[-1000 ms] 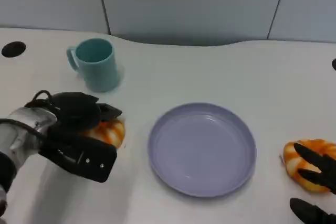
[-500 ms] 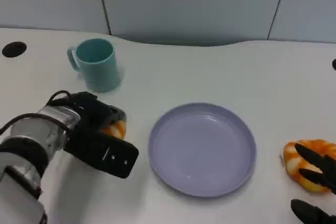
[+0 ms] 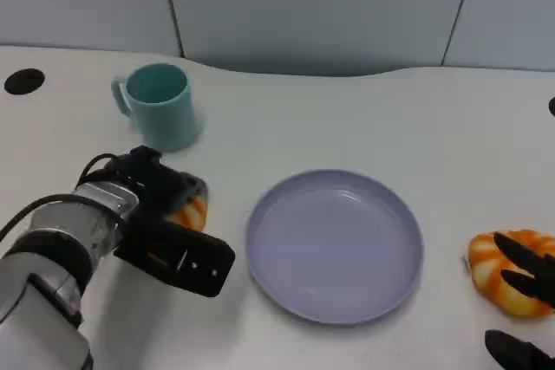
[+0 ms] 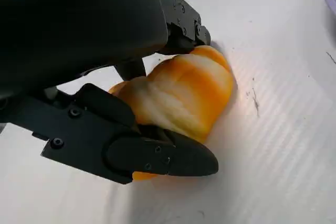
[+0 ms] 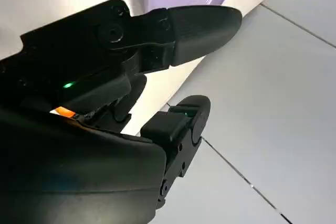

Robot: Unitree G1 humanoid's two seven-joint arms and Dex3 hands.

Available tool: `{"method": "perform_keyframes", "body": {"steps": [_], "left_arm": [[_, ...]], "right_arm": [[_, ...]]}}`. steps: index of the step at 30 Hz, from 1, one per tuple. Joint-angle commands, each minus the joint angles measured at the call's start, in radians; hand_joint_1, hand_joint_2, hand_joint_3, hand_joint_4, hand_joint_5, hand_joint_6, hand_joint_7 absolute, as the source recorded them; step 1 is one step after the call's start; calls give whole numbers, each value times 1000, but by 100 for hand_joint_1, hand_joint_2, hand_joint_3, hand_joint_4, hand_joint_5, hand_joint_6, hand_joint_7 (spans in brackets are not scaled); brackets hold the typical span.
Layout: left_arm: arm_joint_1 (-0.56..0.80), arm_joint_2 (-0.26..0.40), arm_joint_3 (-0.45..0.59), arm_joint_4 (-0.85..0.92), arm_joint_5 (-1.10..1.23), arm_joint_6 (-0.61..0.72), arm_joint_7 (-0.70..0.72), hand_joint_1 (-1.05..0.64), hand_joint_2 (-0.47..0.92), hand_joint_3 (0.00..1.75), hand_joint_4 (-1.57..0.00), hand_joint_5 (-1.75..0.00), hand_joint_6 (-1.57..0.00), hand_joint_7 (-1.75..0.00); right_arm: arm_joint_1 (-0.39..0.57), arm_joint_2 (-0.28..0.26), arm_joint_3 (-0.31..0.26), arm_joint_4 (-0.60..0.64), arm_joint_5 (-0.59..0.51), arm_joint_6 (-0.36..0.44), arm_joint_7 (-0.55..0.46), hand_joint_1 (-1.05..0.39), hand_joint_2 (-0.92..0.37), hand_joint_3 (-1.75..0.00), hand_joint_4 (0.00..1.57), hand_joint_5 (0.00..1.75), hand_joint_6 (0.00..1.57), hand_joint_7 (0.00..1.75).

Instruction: Grasp the bread from the table and place it into the plate.

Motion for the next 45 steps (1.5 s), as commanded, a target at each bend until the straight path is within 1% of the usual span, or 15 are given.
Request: {"method": "perform_keyframes", "body": {"steps": [1,3,8,9,10,11,16,20,23,30,31,33,34,37,45], "left_arm": [[12,6,42,24,-56,7,-22,-44,84,7,-13,-174,-6,-156],[12,9,60,24,-80,-3,-23,-35,80,3,-22,-175,-9,-171],[12,14,74,25,-104,-14,-19,-20,79,1,-37,-175,-15,-175],[10,15,87,27,-118,-14,-27,-18,80,1,-44,-175,-24,-175],[8,15,99,29,-132,-13,-37,-13,81,1,-59,-175,-45,-175],[6,14,108,30,-141,-12,-43,-11,81,2,-68,-175,-57,-175],[12,15,166,29,-201,-30,-72,-5,81,1,-107,-175,-97,-175],[20,16,167,29,-192,-45,-26,-3,82,1,-113,-175,-105,-175],[25,18,160,30,-181,-57,18,-2,81,1,-127,-175,-117,-175],[36,19,148,31,-166,-68,93,-23,82,4,-141,-175,-131,-175],[39,20,156,30,-175,-76,91,-27,85,8,-143,-175,-132,-175],[42,22,167,29,-187,-87,84,-30,38,105,-143,-175,-132,-175],[43,22,171,29,-191,-90,81,-32,25,134,-142,-175,-131,-175],[44,24,197,29,-216,-98,54,-33,13,157,-138,-175,-127,-175],[43,37,258,17,-282,-115,-16,-29,2,158,-128,-175,-120,-175]], "right_arm": [[11,-8,-21,-18,12,-3,-7,-38,-92,-33,77,1,59,0],[12,-7,-23,-22,11,-2,-8,-38,-92,-34,80,2,59,0],[13,-4,-25,-25,9,-2,-8,-38,-92,-34,87,6,59,0],[10,-3,-26,-25,19,-3,-5,-37,-92,-34,87,6,59,0],[8,-1,-27,-27,26,-2,-3,-37,-92,-34,87,6,59,0],[7,0,-28,-27,30,-2,-1,-36,-92,-34,87,6,59,0],[0,-4,-34,-27,21,-3,-8,-34,-92,-33,84,4,59,0],[-3,-5,-39,-29,24,-2,-4,-35,-92,-33,85,4,59,0],[-7,-6,-42,-26,23,-7,-7,-34,-92,-33,84,3,60,0],[-14,-5,-44,-24,19,-5,-8,-32,-92,-32,87,4,60,0],[-15,-6,-44,-22,19,-7,-9,-33,-92,-32,85,3,60,0],[-15,-6,-44,-23,17,-7,-9,-32,-92,-32,83,2,60,0],[-14,-6,-45,-24,17,-6,-9,-32,-92,-33,83,2,60,0],[-14,-2,-43,-26,24,-4,-7,-32,-92,-33,84,3,61,0],[-18,1,-42,-20,10,-3,-15,-33,-92,-32,84,2,61,0]]}}
